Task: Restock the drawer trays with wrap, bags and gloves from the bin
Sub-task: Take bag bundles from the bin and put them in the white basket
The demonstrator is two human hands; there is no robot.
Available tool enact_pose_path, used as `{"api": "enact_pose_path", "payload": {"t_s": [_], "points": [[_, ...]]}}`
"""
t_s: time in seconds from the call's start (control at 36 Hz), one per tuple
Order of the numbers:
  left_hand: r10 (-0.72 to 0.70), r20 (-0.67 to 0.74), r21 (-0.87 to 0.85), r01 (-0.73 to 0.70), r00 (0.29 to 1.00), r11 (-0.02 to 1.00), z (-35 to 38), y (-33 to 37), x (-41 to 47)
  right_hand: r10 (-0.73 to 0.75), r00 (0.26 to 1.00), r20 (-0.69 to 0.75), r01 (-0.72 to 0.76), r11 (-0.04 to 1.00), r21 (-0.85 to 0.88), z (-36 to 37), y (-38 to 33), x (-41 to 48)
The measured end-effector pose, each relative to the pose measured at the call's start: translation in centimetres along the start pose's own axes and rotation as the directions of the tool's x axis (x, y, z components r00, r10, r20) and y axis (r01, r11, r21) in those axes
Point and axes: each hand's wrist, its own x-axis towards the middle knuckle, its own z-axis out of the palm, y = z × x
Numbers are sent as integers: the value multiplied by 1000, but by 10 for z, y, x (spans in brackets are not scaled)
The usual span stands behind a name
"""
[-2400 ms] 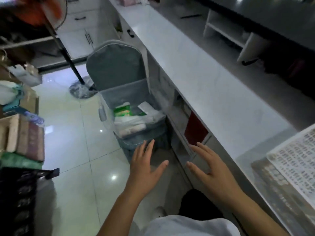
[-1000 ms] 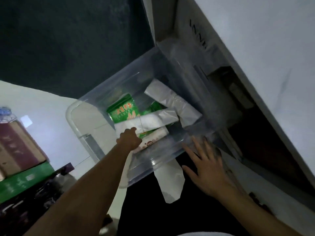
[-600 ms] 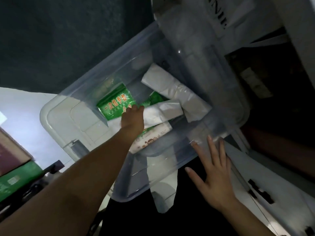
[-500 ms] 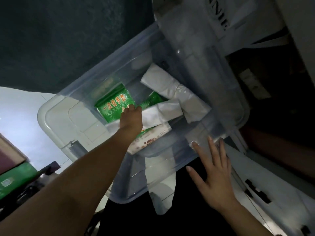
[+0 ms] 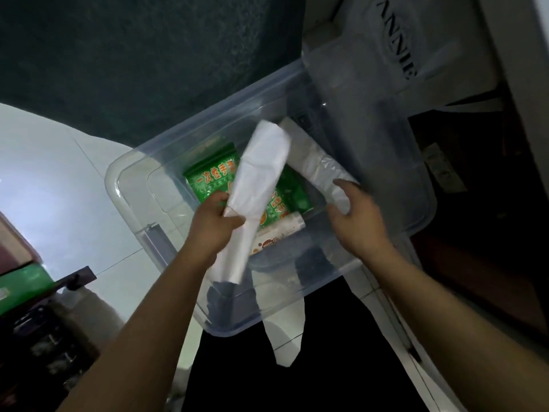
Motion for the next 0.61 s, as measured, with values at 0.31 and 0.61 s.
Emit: {"api": "enact_pose_path", "payload": {"t_s": [0.31,0.61], "points": [[-225,150,-581,270,963,768,20,-26,-33,243,946,212,-100,846,-524,69,17,162],[-204,258,-656,326,944,680,11,-26,-35,345,922,176,-227,849,-477,68,25,171]]}}
